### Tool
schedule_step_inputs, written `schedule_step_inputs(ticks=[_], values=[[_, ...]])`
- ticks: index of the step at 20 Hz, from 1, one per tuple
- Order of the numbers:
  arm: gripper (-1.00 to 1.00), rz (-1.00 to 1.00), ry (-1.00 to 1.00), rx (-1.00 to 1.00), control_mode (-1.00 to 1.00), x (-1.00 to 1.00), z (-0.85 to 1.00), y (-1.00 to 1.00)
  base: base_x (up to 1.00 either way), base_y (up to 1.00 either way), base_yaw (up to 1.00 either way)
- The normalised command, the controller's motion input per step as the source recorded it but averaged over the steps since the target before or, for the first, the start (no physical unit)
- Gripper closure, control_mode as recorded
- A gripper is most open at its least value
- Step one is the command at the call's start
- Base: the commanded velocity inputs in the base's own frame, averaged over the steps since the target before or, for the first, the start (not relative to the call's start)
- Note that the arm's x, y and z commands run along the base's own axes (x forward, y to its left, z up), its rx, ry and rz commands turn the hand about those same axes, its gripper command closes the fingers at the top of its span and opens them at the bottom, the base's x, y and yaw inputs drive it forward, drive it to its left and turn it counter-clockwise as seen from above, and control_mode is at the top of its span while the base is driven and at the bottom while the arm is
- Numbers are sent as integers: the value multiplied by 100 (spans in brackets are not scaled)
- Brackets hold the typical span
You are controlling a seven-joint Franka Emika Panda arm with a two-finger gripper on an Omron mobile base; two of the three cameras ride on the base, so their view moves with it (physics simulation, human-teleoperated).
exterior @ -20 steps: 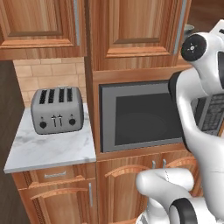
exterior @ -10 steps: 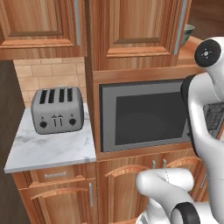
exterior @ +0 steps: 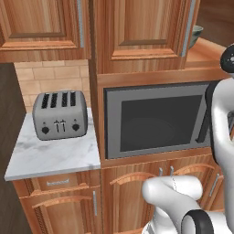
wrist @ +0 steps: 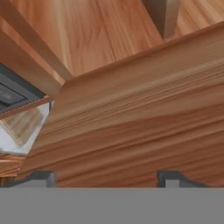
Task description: Open the cabinet. Place the bowl and condiment on the counter. Then place the lime and garlic on the cutting board.
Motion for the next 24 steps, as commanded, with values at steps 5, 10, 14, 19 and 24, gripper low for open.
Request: schedule_step_inputs(ticks=[5, 10, 14, 19, 24], values=[[-100, -4, 5, 0, -100, 0, -9, -39, 0, 0, 0], [-100, 0, 4, 0, -100, 6, -16, -36, 0, 0, 0], [-100, 0, 0, 0, -100, 11, -15, -39, 0, 0, 0], [-100, 0, 0, 0, -100, 16, -11, -32, 0, 0, 0], [-100, 0, 2, 0, -100, 27, -2, -20, 0, 0, 0]])
